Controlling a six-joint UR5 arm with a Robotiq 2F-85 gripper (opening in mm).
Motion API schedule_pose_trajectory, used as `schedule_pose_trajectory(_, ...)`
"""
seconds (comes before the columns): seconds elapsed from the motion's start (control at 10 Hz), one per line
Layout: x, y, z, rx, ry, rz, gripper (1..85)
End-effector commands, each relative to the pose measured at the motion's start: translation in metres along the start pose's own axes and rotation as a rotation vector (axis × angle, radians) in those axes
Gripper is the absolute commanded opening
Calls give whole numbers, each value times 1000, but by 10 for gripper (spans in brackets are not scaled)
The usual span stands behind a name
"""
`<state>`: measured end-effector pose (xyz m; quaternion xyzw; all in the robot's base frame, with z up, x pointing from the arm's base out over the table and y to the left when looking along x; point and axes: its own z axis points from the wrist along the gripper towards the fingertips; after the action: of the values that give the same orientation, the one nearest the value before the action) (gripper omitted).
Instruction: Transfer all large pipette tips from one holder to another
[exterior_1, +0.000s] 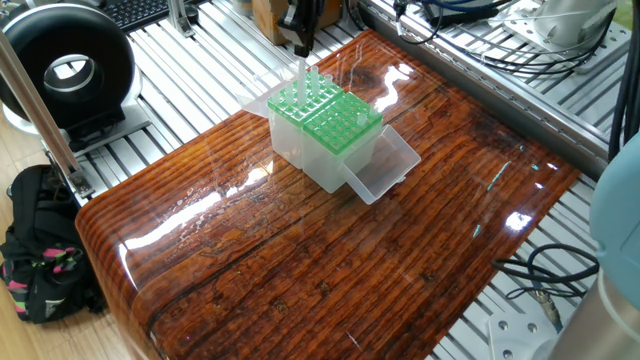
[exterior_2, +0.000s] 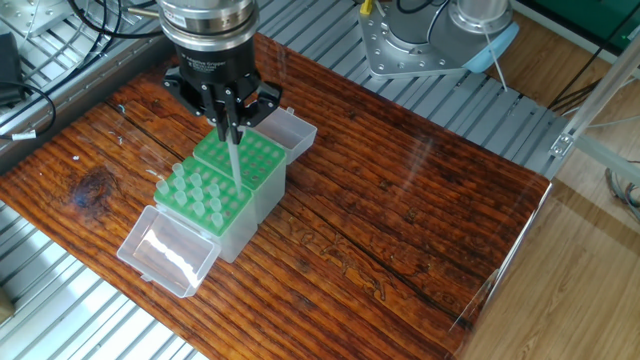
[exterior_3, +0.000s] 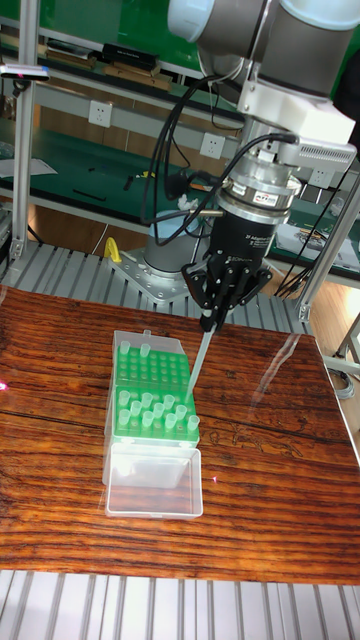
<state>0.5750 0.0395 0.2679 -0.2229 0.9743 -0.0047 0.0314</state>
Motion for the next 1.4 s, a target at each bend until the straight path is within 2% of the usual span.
schedule_pose_trajectory(0.0, -3, -3, 3, -5, -9, 1, 123)
schedule_pose_trajectory(0.3, -2, -1, 3, -12, -6, 3, 133)
schedule_pose_trajectory(0.8, 6, 4, 3, -35, 27, -6, 213)
schedule_pose_trajectory(1.1, 6, 4, 4, -38, 29, -12, 287)
schedule_pose_trajectory(1.3, 6, 3, 5, -38, 29, -12, 297)
